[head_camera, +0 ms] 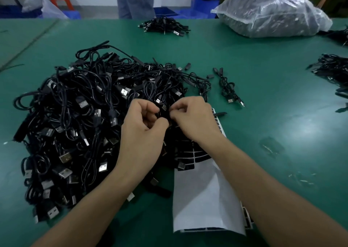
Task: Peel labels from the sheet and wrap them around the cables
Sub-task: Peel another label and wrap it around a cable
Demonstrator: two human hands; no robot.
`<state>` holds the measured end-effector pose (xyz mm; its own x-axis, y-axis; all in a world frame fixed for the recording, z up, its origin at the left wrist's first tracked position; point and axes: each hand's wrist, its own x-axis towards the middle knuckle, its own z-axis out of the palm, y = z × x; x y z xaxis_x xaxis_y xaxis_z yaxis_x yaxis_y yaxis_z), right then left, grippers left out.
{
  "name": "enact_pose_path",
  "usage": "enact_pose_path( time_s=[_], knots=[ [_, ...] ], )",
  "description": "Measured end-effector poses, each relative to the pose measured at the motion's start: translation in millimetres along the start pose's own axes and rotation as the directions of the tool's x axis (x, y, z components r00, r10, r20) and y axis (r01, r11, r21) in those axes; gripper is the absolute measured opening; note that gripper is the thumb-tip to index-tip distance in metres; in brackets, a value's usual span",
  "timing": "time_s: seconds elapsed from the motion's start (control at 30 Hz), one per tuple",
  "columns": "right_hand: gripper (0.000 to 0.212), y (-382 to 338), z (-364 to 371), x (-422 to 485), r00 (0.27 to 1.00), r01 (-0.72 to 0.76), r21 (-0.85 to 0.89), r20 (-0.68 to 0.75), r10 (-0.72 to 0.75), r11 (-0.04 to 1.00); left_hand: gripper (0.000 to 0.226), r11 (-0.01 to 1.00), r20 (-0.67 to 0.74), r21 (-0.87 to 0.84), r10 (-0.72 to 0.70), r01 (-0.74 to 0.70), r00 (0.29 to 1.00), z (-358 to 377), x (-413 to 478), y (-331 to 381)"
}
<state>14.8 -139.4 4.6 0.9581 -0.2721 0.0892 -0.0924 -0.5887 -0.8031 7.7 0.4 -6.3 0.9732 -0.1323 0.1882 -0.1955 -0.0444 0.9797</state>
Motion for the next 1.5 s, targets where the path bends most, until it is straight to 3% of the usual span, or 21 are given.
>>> enact_pose_path(
  time_s=[0.13, 0.3, 0.43, 0.53, 0.63, 0.8, 0.9, 1.0, 1.2, 1.33, 1.4, 1.5],
  knots=[
    [0.027, 0.0, -8.7, 2.1, 0.999, -0.034, 0.015, -0.027, 0.034, 0.999, 0.024, 0.999, 0.003, 0.051, 0.017, -0.017, 1.0, 0.2, 0.0, -2.0],
    [0.045, -2.1, -10.3, 3.1, 0.995, -0.023, -0.281, 0.091, 0.051, 0.959, 0.036, 0.999, -0.006, 0.052, 0.007, -0.007, 1.0, -1.3, -0.3, -3.1],
    [0.026, 11.0, -33.0, 0.5, 0.983, 0.02, -0.411, 0.175, 0.057, 0.911, 0.035, 0.999, 0.008, 0.054, 0.005, -0.005, 1.0, -1.3, -0.1, -2.9],
    [0.034, 19.0, -48.1, -1.0, 0.957, 0.127, -0.463, 0.291, 0.016, 0.877, 0.033, 0.997, 0.021, 0.069, 0.025, -0.026, 0.999, -1.0, -0.4, -2.9],
    [0.028, 26.2, -51.8, -0.2, 0.939, 0.21, -0.496, 0.343, -0.032, 0.843, 0.036, 0.996, 0.027, 0.081, 0.041, -0.043, 0.999, -1.8, -0.4, -4.1],
    [0.019, 34.4, -57.6, -0.4, 0.94, 0.33, -0.538, 0.262, -0.218, 0.776, 0.035, 0.95, 0.123, 0.247, 0.165, -0.191, 0.979, 0.0, -5.4, -2.1],
    [0.019, 33.1, -61.0, -3.7, 0.923, 0.383, -0.452, 0.217, -0.317, 0.806, 0.031, 0.86, 0.262, 0.412, 0.203, -0.3, 0.943, 2.9, -11.0, -4.2],
    [0.033, 31.9, -61.6, -10.6, 0.927, 0.36, -0.299, 0.223, -0.302, 0.884, 0.037, 0.751, 0.35, 0.544, 0.204, -0.375, 0.914, 2.8, -13.2, -8.5],
    [0.013, 34.0, -72.1, -20.6, 0.952, 0.258, 0.096, 0.145, -0.27, 0.961, 0.046, 0.676, 0.371, 0.604, 0.232, -0.423, 0.899, 2.8, -14.6, -8.7],
    [0.005, 38.8, -80.1, -23.1, 0.972, 0.132, 0.372, 0.136, -0.194, 0.919, 0.055, 0.66, 0.367, 0.61, 0.254, -0.438, 0.895, 2.8, -16.1, -7.3],
    [0.013, 40.5, -80.0, -24.2, 0.967, 0.123, 0.377, 0.162, -0.196, 0.918, 0.061, 0.67, 0.375, 0.605, 0.237, -0.43, 0.896, 2.4, -15.2, -7.0],
    [0.032, 47.9, -79.1, -21.9, 0.964, 0.132, 0.165, 0.208, -0.165, 0.977, 0.054, 0.665, 0.386, 0.62, 0.205, -0.417, 0.899, 2.3, -13.4, -8.0]
  ],
)
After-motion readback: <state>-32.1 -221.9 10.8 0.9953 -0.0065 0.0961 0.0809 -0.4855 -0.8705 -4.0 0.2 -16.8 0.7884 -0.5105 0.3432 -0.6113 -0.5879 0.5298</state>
